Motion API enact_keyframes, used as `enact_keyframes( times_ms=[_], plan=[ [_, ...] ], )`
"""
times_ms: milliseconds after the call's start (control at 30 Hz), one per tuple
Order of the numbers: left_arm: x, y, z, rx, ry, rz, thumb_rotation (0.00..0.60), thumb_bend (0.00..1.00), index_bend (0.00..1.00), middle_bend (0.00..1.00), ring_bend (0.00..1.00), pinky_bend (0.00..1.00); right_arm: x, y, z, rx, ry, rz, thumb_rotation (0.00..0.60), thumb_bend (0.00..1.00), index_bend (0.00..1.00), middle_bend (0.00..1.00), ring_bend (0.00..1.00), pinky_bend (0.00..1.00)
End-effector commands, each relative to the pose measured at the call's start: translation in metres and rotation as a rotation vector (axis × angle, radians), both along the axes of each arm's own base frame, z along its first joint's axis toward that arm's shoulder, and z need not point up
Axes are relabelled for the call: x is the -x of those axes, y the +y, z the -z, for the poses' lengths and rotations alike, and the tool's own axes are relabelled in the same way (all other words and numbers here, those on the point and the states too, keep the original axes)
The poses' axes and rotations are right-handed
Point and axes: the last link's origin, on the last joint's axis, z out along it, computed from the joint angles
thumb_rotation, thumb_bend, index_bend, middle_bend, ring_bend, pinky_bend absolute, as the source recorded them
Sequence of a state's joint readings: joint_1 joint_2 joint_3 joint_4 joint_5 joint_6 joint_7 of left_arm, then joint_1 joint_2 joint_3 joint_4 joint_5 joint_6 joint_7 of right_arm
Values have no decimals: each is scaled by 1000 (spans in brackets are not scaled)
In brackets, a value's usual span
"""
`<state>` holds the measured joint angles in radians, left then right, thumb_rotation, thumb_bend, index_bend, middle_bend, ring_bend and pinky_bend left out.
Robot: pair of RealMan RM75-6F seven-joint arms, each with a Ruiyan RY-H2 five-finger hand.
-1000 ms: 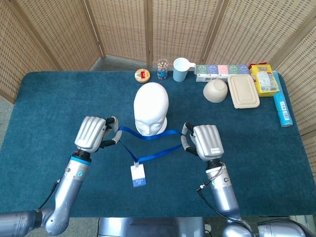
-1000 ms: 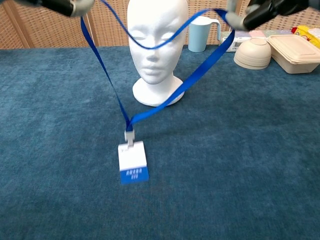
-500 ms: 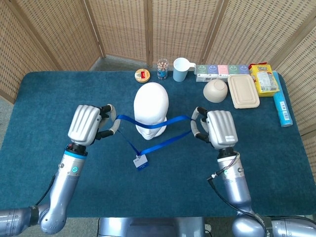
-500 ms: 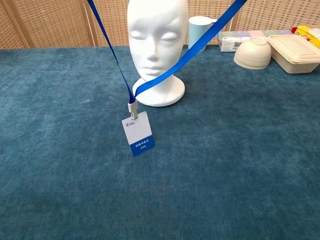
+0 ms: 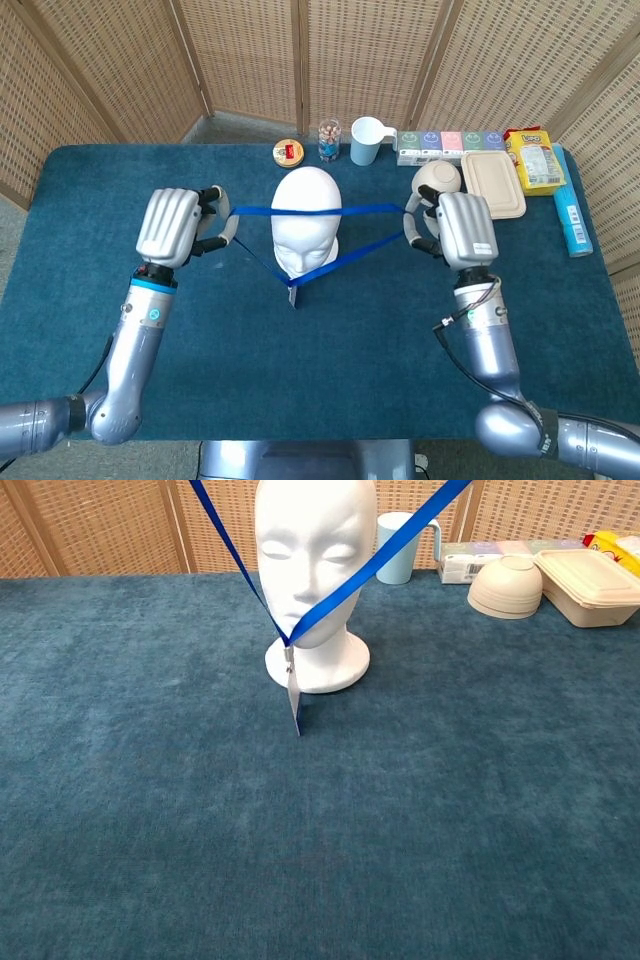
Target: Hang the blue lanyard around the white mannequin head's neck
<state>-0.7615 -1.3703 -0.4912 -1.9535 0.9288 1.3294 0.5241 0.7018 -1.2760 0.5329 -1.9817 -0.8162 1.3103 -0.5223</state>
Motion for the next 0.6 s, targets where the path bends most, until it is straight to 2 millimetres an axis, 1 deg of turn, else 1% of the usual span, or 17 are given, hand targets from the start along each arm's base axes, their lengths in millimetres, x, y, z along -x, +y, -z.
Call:
enact_keyframes(
  times_ms=[33,233,500,600],
  plan=[
    [-1,9,1,5,-1,-13,451,446,650,1000,1000,1000,1,-7,-2,1,5,8,539,552,677,1000,1000,1000],
    [-1,20,6,21,-6,-37,451,445,649,1000,1000,1000,3,-22,-3,-2,16,27,536,553,680,1000,1000,1000],
    [-3,32,11,39,-15,-68,448,445,650,1000,1000,1000,-5,-39,-1,-14,37,22,540,553,684,1000,1000,1000],
    [-3,39,14,40,-21,-86,450,444,650,1000,1000,1000,-7,-49,2,-25,53,31,541,554,684,1000,1000,1000]
  ],
)
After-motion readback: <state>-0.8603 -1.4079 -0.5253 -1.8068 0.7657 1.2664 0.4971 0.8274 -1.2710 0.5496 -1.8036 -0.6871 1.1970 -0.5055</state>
